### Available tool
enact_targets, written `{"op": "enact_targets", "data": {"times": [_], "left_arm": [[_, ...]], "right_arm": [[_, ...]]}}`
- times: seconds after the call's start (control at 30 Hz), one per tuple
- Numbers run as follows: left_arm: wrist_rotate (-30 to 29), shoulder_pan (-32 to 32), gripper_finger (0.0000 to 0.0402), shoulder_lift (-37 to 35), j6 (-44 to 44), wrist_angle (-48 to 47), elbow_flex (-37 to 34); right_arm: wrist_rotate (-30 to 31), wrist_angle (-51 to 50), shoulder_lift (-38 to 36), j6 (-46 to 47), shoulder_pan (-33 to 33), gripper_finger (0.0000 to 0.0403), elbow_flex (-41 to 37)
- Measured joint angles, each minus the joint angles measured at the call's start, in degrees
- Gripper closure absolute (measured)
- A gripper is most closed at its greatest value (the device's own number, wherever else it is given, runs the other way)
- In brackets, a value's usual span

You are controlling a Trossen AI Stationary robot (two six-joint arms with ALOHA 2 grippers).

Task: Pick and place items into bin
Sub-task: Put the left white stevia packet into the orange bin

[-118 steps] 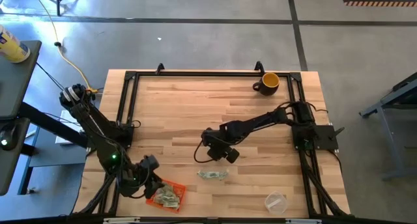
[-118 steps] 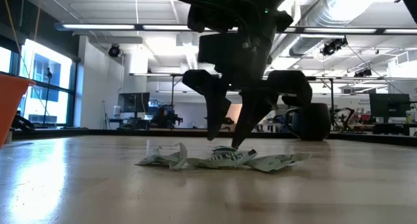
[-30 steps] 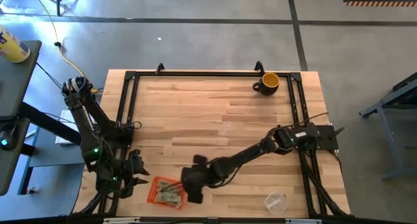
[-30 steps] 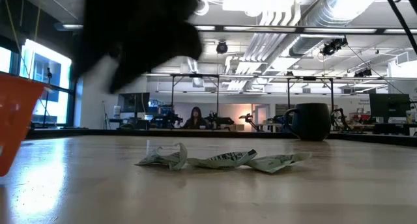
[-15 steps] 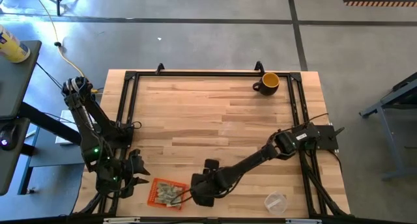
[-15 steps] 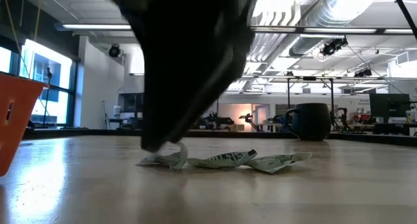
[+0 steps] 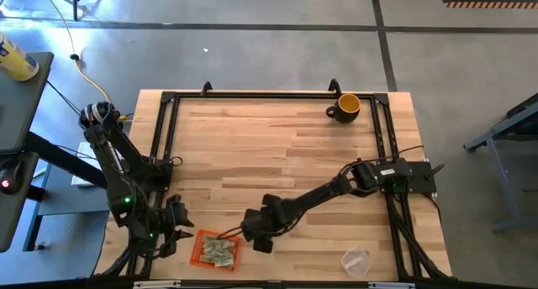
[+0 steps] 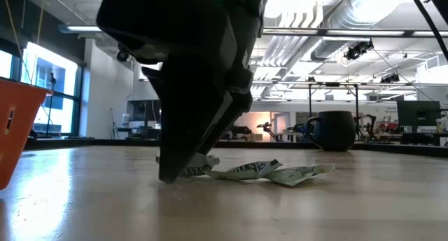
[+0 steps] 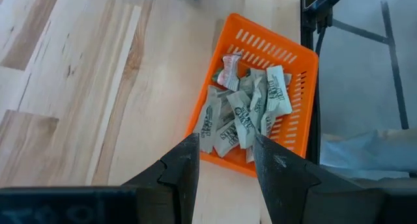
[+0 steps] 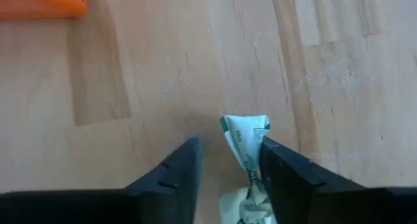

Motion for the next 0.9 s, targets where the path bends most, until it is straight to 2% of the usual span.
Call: {"op": "enact_targets", "data": {"times": [0.2, 0.27, 0.43, 0.57, 0.63, 0.8, 0.9], "left_arm": [[0.8, 0.0, 0.0222, 1.5, -0.2, 2.2, 0.0], [0.8, 0.0, 0.0222, 1.5, -0.2, 3.3, 0.0], [-0.1, 0.0, 0.0222, 1.4, 0.6, 5.5, 0.0], [-0.1, 0.0, 0.0222, 1.4, 0.1, 6.4, 0.0], [-0.7, 0.0, 0.0222, 1.4, -0.2, 7.6, 0.0], [-4.7, 0.0, 0.0222, 1.4, 0.1, 10.7, 0.0], [-6.9, -1.0, 0.0222, 1.4, -2.0, 10.7, 0.0]], "right_arm": [[-0.7, -0.8, -0.3, -1.0, -1.0, 0.0375, 0.1], [-1.1, -0.7, -0.4, -2.4, -1.0, 0.0394, 0.1], [-6.0, -0.4, -1.2, -2.7, -1.6, 0.0392, 0.9], [-9.7, 1.2, -1.7, -3.4, -1.6, 0.0397, 7.1], [-12.1, 3.4, -2.0, -3.5, -1.7, 0.0396, 10.1], [-13.6, 9.3, -1.9, -4.0, -2.4, 0.0397, 14.9], [-18.8, 15.3, -1.9, -2.9, -3.3, 0.0389, 14.3]]}}
